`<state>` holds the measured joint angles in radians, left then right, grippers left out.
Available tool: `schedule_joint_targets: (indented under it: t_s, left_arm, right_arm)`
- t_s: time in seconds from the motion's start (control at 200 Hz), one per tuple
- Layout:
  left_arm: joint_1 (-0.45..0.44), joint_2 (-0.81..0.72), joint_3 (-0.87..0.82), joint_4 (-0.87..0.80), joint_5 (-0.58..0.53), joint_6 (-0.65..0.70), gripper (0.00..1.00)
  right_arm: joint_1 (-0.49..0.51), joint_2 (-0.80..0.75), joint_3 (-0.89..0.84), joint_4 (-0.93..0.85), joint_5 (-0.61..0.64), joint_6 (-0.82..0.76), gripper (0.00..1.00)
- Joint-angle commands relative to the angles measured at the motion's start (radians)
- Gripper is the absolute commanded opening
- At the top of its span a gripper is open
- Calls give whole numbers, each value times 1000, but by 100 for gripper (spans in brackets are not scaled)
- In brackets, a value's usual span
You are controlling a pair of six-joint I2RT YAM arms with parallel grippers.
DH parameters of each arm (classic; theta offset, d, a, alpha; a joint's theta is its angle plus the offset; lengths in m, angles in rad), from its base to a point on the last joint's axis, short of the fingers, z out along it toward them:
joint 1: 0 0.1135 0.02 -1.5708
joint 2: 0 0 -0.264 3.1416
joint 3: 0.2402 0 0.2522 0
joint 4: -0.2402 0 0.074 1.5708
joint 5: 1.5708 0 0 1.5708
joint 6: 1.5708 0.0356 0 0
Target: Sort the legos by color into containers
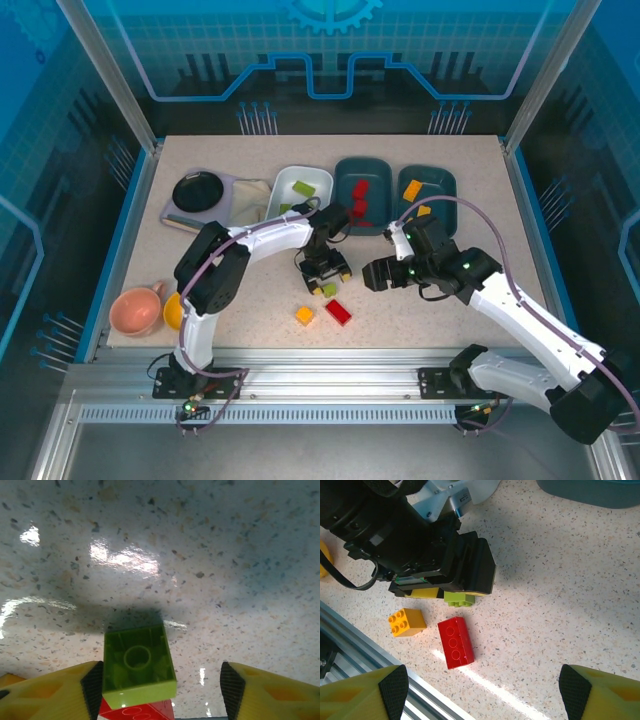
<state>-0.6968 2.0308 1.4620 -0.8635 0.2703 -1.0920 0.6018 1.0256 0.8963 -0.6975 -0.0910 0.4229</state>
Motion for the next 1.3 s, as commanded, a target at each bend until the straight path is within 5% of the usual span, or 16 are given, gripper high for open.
schedule_joint_targets:
  t_s: [0.0,0.38,0.585,0.891,1.291]
  left_arm:
    - [-8,30,1,-17,12,-15,62]
    - [-27,45,9,-29,-1,-11,34]
    - [-13,-15,138,-137,-122,52,32]
    - [195,-16,412,-237,-247,185,32]
    - [386,281,769,-192,-311,301,34]
  right_arm:
    - [12,-2,-11,-5,-22,9,82]
    - [1,23,-11,1,-30,-2,81]
    - [-2,9,-1,8,-44,-15,81]
    - [-3,23,35,196,-157,-27,82]
    - [-8,195,183,235,-150,-24,82]
